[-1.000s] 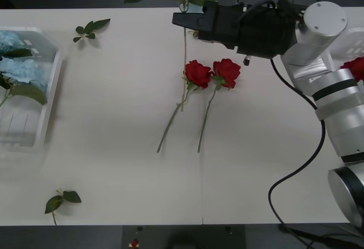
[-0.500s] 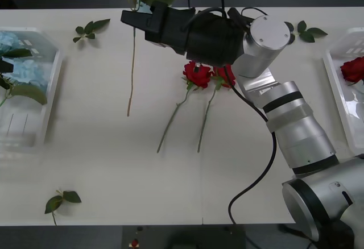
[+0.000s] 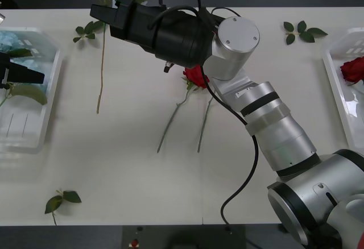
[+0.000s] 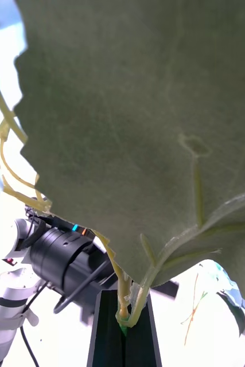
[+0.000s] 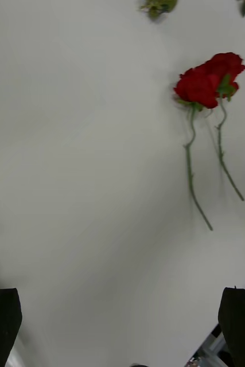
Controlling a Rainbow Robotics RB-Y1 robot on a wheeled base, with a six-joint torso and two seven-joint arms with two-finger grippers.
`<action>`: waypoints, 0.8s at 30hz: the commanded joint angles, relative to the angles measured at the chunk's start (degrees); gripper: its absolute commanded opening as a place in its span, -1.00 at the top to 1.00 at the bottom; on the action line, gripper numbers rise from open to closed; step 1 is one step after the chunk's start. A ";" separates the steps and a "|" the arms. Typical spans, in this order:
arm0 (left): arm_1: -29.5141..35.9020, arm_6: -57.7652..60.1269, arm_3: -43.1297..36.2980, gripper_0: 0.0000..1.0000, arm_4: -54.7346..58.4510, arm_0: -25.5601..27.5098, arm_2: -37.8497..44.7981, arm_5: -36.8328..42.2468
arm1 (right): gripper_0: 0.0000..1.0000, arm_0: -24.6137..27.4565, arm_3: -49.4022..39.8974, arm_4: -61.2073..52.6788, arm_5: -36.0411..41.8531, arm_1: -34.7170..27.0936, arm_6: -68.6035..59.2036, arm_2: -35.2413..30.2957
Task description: Put the red flowers into the right box and the blue flowers into the left box
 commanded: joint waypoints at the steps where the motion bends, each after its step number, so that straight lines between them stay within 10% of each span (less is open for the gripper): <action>1: 1.02 -3.49 0.61 -1.00 8.03 -1.22 1.71 3.45 | 1.00 -1.88 -0.86 -0.20 -0.24 2.13 2.01 -1.32; 24: -10.93 -4.63 -6.16 -1.00 18.66 -1.57 -3.03 -0.42 | 1.00 -1.79 -0.25 -0.20 -0.06 2.57 2.37 -1.23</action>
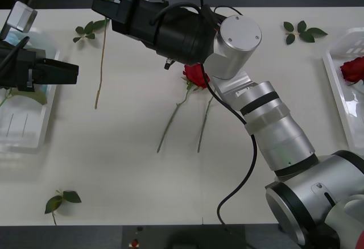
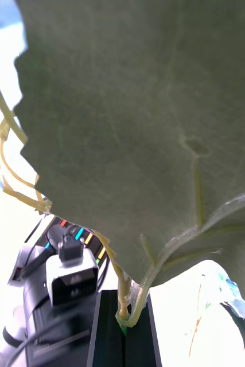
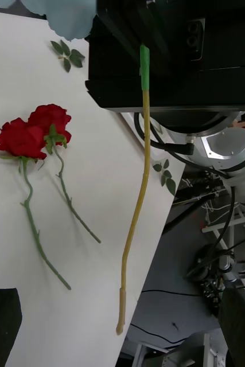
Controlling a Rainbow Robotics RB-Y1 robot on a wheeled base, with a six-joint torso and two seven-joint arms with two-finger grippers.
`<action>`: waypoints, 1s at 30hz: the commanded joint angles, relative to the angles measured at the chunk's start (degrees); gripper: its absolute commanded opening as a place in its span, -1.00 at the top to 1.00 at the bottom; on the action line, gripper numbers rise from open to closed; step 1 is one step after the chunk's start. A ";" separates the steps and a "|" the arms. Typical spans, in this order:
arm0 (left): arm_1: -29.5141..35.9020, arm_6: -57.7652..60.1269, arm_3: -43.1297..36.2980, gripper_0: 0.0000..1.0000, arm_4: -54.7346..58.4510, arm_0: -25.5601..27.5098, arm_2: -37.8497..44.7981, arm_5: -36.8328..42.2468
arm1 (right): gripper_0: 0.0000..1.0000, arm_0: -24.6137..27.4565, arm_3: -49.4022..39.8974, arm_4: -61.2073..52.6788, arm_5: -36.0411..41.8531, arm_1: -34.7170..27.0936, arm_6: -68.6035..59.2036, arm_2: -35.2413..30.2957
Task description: Put the red flowers into the right box and the blue flowers into the left box
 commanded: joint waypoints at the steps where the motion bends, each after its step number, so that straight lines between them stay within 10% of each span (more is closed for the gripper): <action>1: -1.52 -2.68 -2.52 -1.00 0.17 -1.57 -1.79 -2.35 | 1.00 -1.88 -0.23 -0.20 0.03 1.72 2.54 0.46; 12: -5.30 -2.77 -3.40 -0.74 -2.56 -2.27 -4.69 -5.43 | 1.00 -1.80 -0.23 -0.20 0.12 1.72 2.89 0.55; 16: -6.97 -2.77 -3.48 1.00 -4.32 -2.71 -4.69 -5.43 | 1.00 -1.80 -0.23 -0.20 0.21 1.81 2.98 0.55; 30: -7.85 -2.77 -3.40 1.00 -4.67 -3.15 -4.42 -5.52 | 1.00 -1.80 -0.15 -0.20 0.47 1.72 3.07 0.46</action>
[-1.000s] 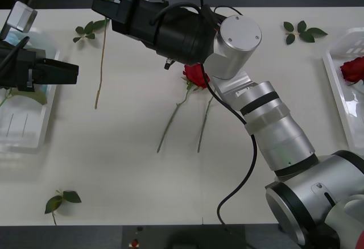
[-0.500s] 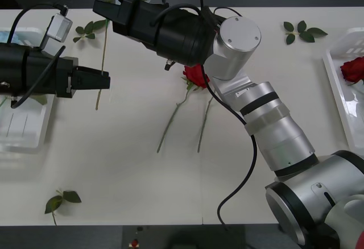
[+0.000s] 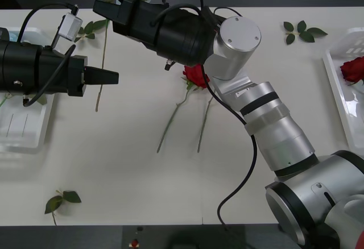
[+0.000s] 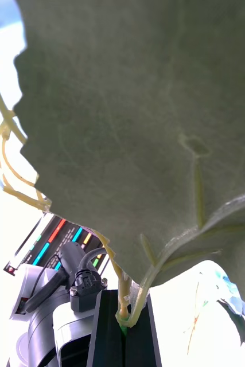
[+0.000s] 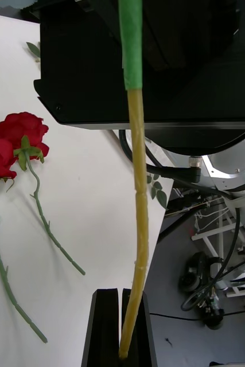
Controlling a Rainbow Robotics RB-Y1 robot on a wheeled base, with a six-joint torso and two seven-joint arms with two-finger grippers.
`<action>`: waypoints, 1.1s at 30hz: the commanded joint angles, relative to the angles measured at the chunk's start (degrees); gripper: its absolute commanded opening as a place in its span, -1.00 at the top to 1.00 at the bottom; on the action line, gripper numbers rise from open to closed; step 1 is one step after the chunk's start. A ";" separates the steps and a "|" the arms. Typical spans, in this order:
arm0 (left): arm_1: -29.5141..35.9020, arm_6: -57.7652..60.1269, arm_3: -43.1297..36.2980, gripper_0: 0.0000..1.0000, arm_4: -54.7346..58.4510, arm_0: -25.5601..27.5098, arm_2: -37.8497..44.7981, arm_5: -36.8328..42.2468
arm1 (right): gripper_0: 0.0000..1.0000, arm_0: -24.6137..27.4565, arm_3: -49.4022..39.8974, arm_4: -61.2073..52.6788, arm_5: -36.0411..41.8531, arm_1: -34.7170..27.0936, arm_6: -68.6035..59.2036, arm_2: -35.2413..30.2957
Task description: Put the red flowers into the right box and the blue flowers into the left box
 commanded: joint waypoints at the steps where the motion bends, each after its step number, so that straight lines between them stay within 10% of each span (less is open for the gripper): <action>1: 0.61 -2.77 -2.00 1.00 0.17 -1.80 0.91 -0.35 | 1.00 -1.80 -0.88 -0.20 0.40 1.72 2.98 0.47; 7: 0.61 -2.77 -1.91 1.00 0.26 -1.80 1.26 -0.26 | 1.00 -1.80 -0.79 -0.20 0.32 1.72 2.98 0.47; 10: 0.61 -2.77 -1.91 1.00 0.43 -1.71 1.35 -0.26 | -0.14 -1.80 -0.88 -0.20 0.49 1.63 3.15 0.21; 16: 0.61 -2.95 -1.91 1.00 0.70 -1.71 1.53 -0.18 | -0.69 -1.80 -0.88 -0.20 1.11 1.54 3.51 -0.06; 33: 6.68 -3.21 -1.91 1.00 0.79 0.31 5.92 0.44 | -1.00 -1.88 -0.88 -0.20 3.74 0.14 4.30 -1.38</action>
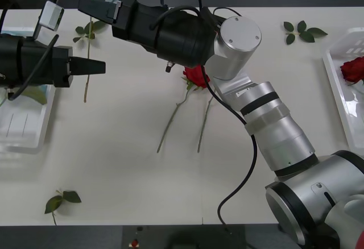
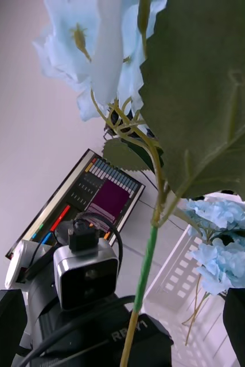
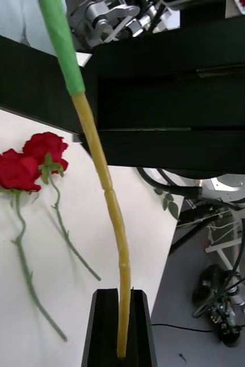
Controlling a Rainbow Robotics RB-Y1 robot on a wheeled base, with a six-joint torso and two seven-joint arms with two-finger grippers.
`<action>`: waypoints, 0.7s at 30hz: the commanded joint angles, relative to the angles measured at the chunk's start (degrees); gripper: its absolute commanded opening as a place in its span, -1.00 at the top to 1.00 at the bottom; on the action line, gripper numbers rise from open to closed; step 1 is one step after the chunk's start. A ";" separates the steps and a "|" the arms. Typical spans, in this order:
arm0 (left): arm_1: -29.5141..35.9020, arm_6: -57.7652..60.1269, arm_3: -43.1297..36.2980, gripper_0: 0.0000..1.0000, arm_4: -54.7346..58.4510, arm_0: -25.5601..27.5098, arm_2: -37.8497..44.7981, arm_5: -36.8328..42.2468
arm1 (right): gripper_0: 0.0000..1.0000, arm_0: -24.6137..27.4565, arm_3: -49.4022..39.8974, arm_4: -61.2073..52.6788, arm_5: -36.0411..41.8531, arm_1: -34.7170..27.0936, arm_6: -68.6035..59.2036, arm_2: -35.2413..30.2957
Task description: Put the red flowers into the right box and the blue flowers into the left box
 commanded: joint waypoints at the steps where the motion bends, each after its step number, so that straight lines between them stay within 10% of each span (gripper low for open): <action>1: 6.07 -3.11 -1.91 1.00 0.63 0.83 2.40 0.35 | -1.00 -1.88 -0.89 -0.29 1.47 -0.21 2.66 -1.24; 21: 20.04 -2.23 -2.00 1.00 -20.73 8.74 13.91 -2.11 | -1.00 -2.85 -0.89 1.65 25.64 -34.93 -5.08 3.51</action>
